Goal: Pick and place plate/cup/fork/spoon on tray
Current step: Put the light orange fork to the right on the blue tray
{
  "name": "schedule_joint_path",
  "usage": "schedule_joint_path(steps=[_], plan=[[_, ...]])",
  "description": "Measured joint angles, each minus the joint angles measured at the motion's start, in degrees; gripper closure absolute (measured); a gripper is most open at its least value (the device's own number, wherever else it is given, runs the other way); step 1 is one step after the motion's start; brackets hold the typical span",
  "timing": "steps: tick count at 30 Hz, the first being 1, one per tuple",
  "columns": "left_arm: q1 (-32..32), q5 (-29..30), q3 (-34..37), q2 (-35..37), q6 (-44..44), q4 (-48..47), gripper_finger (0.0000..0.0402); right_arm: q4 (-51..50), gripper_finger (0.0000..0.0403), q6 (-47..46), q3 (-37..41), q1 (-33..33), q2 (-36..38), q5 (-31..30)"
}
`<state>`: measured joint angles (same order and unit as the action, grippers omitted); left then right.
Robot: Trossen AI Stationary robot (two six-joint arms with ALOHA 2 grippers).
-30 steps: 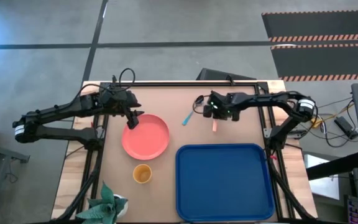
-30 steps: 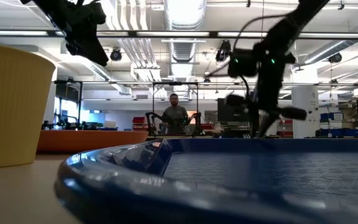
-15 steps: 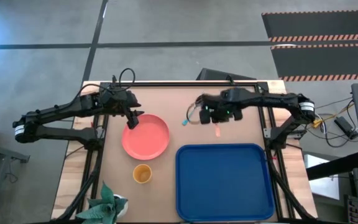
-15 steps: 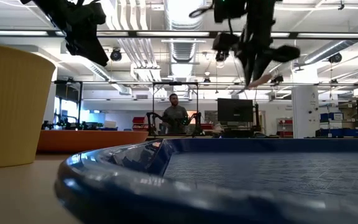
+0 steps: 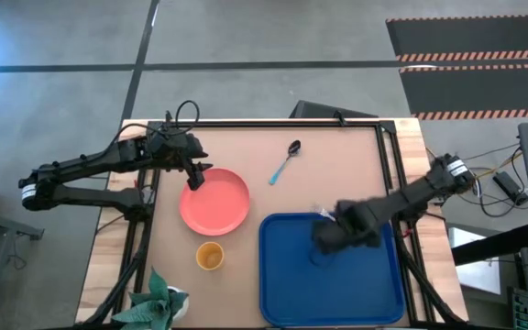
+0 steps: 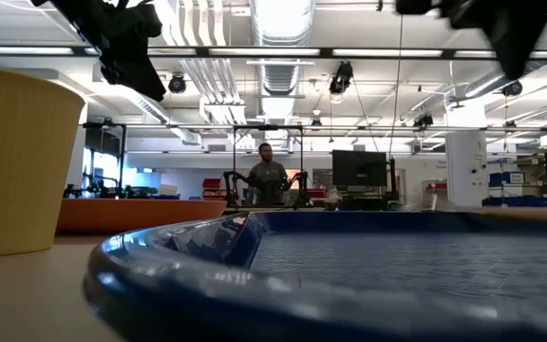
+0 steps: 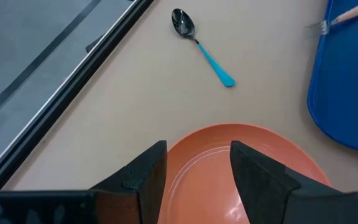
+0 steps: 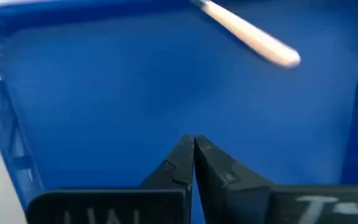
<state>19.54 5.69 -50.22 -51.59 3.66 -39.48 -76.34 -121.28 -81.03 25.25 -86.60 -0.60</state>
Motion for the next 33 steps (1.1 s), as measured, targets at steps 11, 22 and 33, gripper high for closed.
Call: schedule_joint_path(steps=[11,22,33], plan=[[0.0,0.0,0.0,-0.1,0.0,0.0,0.0242,-0.2,0.0394,-5.1,4.0,4.4,0.0,-7.4],[0.0,0.0,0.0,-0.1,0.4,0.0,0.0242,-0.1,0.0305,23.4,6.9,-10.0,0.4,-3.4],[0.0,-0.1,0.0,-0.1,0.5,0.0,0.0242,8.7,0.0220,28.3,15.8,-12.0,0.4,5.2]])
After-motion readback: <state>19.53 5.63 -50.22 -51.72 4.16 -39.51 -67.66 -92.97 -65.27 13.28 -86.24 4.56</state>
